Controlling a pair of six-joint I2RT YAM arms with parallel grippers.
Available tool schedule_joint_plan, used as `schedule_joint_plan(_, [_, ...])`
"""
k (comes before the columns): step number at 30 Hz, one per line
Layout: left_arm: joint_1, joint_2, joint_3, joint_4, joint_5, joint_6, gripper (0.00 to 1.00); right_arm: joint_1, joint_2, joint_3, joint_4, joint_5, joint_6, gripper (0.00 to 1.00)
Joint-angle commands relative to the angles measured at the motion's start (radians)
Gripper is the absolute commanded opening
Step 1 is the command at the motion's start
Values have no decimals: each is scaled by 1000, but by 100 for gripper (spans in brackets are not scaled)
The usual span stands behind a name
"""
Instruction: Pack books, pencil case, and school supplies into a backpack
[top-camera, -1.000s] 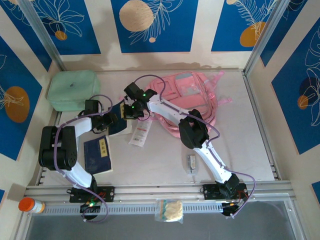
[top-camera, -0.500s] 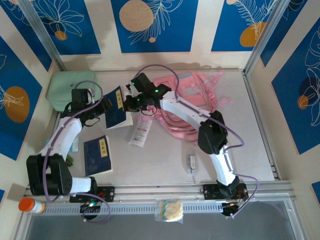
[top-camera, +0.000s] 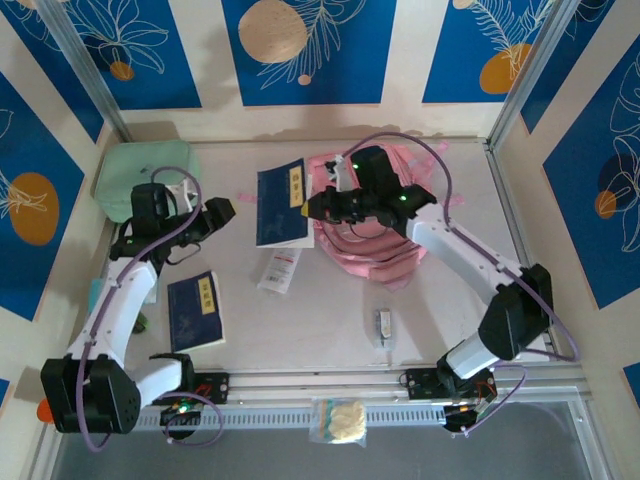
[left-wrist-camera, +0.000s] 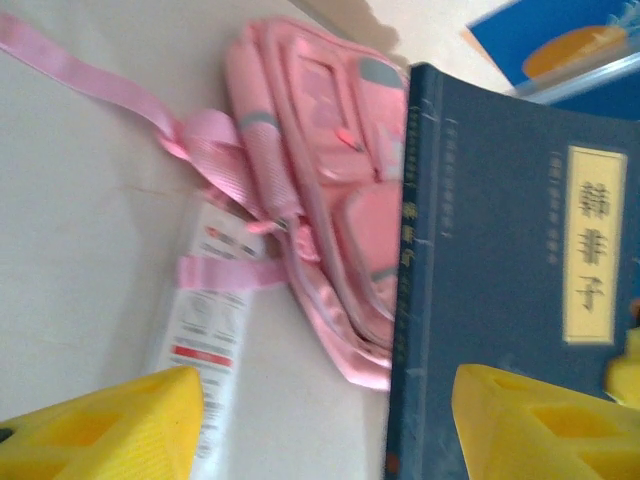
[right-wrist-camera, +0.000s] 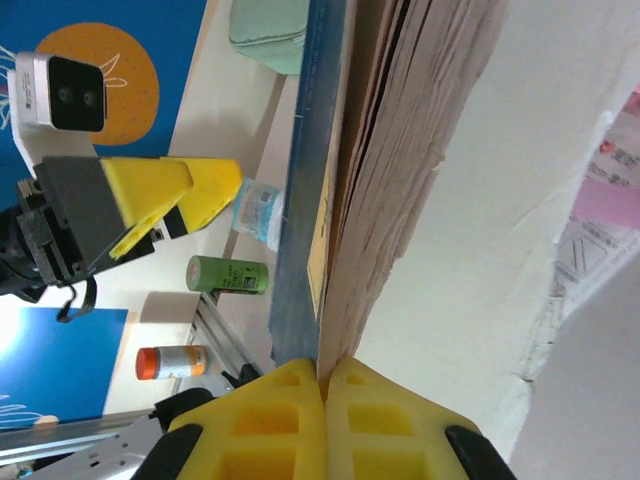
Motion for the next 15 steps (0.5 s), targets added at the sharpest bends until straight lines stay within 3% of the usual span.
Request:
schedule_joint_plan(1, [-71,-20,-33,129,126,-76,66,-13,-89,-59,88,-88,21,0])
schedule_joint_plan(10, [-234,17,-89,303,91,-200,62,-48,-202,-166,132,-138,58,0])
schedule_joint_plan(15, [-278,29,-149,560,123,-349,52,-56,-225,-207,149,-145,61,0])
